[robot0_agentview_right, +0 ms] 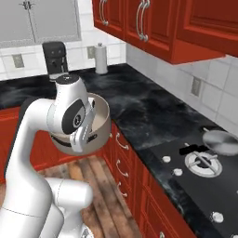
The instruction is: Move the pot and pan from the stove into the sink.
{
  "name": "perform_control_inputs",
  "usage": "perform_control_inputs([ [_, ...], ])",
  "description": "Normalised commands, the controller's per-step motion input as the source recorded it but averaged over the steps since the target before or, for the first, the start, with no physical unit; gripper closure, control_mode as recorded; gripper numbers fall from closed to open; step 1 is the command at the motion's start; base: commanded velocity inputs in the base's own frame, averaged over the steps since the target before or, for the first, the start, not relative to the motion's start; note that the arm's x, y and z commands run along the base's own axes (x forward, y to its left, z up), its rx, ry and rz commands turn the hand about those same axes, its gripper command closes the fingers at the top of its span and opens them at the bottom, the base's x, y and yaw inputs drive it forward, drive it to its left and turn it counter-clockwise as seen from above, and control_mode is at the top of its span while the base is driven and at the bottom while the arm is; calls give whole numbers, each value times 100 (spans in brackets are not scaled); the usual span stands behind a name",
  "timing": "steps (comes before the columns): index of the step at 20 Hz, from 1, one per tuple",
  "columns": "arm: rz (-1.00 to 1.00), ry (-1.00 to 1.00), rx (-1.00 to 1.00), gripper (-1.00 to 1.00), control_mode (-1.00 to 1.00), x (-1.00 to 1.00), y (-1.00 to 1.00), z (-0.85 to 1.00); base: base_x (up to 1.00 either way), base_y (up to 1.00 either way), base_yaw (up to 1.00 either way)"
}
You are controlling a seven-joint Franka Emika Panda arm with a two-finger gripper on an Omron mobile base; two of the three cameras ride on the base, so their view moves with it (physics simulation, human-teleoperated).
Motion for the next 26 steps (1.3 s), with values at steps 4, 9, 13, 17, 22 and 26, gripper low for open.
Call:
perform_control_inputs([
  [4, 0, 0, 0, 100, 100, 0, 0, 0, -15, -12, 43],
  [9, 0, 0, 0, 100, 100, 0, 0, 0, -14, -12, 42],
  [13, 0, 0, 0, 100, 100, 0, 0, 0, -14, -11, 43],
  [17, 0, 0, 0, 100, 100, 0, 0, 0, -14, -11, 43],
  [22, 0, 0, 0, 100, 100, 0, 0, 0, -14, -11, 43],
  [26, 0, 0, 0, 100, 100, 0, 0, 0, -14, -11, 43],
])
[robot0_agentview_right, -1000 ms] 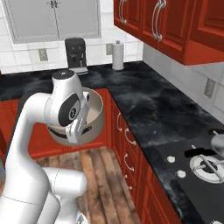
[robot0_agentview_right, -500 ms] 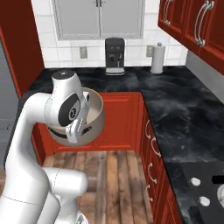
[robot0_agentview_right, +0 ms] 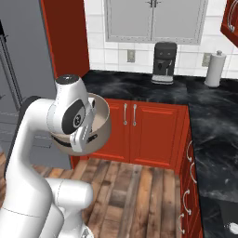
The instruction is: Move the pot and pan from the stove into the sink.
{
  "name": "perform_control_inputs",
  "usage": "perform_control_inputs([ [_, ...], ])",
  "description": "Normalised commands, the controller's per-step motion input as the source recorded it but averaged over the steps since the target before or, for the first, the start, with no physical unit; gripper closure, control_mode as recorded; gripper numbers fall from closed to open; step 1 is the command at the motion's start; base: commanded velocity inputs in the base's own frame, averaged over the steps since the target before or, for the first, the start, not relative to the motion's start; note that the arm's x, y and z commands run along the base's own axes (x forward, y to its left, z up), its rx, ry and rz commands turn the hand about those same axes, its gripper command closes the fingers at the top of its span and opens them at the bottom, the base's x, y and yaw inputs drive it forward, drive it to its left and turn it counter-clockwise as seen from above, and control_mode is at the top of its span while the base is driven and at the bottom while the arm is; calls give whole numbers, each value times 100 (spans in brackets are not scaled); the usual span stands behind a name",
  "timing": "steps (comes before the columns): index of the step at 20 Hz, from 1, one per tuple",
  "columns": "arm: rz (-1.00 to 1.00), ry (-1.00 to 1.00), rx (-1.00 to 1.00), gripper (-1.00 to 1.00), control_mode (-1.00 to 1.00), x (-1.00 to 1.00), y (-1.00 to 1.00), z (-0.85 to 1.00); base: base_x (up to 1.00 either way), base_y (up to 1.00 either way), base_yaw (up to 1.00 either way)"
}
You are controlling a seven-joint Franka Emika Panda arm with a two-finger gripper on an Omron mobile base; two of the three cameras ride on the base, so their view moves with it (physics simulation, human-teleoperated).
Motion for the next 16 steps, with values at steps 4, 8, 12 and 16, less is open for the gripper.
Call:
perform_control_inputs([
  [4, 0, 0, 0, 100, 100, 0, 0, 0, -12, -11, 43],
  [8, 0, 0, 0, 100, 100, 0, 0, 0, -12, -10, 44],
  [12, 0, 0, 0, 100, 100, 0, 0, 0, -12, -10, 44],
  [16, 0, 0, 0, 100, 100, 0, 0, 0, -11, -9, 45],
])
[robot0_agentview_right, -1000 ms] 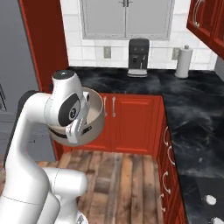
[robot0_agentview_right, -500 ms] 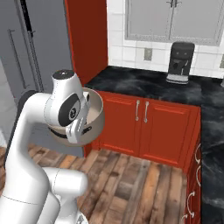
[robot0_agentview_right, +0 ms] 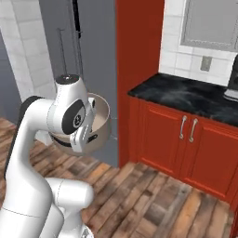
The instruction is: Move the pot and pan from the stove into the sink.
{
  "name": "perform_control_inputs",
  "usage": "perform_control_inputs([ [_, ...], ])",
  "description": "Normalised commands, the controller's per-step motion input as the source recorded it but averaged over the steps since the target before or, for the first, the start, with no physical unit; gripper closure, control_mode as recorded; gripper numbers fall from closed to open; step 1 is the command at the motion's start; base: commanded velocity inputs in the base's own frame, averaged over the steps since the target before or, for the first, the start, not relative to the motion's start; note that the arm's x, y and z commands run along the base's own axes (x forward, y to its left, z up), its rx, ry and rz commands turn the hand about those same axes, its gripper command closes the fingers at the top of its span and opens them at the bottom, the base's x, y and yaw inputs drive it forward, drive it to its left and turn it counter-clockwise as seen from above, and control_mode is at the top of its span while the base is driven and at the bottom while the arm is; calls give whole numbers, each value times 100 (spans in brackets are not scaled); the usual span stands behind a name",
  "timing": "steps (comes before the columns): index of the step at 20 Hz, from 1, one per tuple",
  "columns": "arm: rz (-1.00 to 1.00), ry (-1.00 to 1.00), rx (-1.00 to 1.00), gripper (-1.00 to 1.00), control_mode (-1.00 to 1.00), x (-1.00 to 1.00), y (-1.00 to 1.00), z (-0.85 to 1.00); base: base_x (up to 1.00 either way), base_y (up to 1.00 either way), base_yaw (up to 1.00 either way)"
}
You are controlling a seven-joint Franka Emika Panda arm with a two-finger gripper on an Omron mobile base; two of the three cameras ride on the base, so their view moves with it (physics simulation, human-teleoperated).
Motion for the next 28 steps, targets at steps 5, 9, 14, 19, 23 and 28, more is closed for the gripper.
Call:
perform_control_inputs([
  [5, 0, 0, 0, 100, 100, 0, 0, 0, -12, -8, 45],
  [9, 0, 0, 0, 100, 100, 0, 0, 0, -12, -8, 45],
  [14, 0, 0, 0, 100, 100, 0, 0, 0, -11, -8, 45],
  [19, 0, 0, 0, 100, 100, 0, 0, 0, -11, -9, 45],
  [23, 0, 0, 0, 100, 100, 0, 0, 0, -11, -9, 45],
  [28, 0, 0, 0, 100, 100, 0, 0, 0, -8, -10, 44],
])
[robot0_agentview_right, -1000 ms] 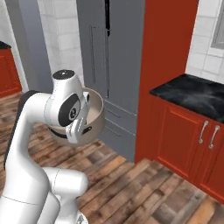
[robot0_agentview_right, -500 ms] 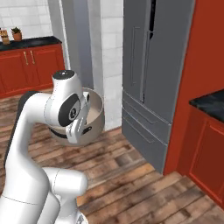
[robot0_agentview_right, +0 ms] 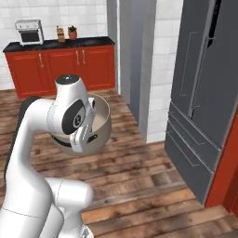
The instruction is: Move the pot and pan from the stove into the sink.
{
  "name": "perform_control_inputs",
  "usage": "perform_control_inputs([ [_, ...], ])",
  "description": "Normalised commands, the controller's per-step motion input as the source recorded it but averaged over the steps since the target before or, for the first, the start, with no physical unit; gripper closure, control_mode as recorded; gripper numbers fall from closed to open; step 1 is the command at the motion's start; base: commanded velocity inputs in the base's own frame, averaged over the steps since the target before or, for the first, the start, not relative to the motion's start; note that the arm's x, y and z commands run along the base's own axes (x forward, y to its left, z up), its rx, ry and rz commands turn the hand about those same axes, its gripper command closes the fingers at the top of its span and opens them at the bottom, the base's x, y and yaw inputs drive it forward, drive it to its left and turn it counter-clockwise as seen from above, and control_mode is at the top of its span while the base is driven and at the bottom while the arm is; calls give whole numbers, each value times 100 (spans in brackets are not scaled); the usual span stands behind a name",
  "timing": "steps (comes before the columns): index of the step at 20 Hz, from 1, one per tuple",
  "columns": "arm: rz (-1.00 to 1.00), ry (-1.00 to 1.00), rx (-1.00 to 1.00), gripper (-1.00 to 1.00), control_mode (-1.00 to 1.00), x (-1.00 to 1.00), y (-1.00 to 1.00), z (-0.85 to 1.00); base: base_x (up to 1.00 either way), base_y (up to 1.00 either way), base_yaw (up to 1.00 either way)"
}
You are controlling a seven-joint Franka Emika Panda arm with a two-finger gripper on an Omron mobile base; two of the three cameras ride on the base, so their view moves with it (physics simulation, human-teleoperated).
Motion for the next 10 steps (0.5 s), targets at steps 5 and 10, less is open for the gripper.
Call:
perform_control_inputs([
  [5, 0, 0, 0, 100, 100, 0, 0, 0, -8, -8, 45],
  [10, 0, 0, 0, 100, 100, 0, 0, 0, -7, -7, 45],
])
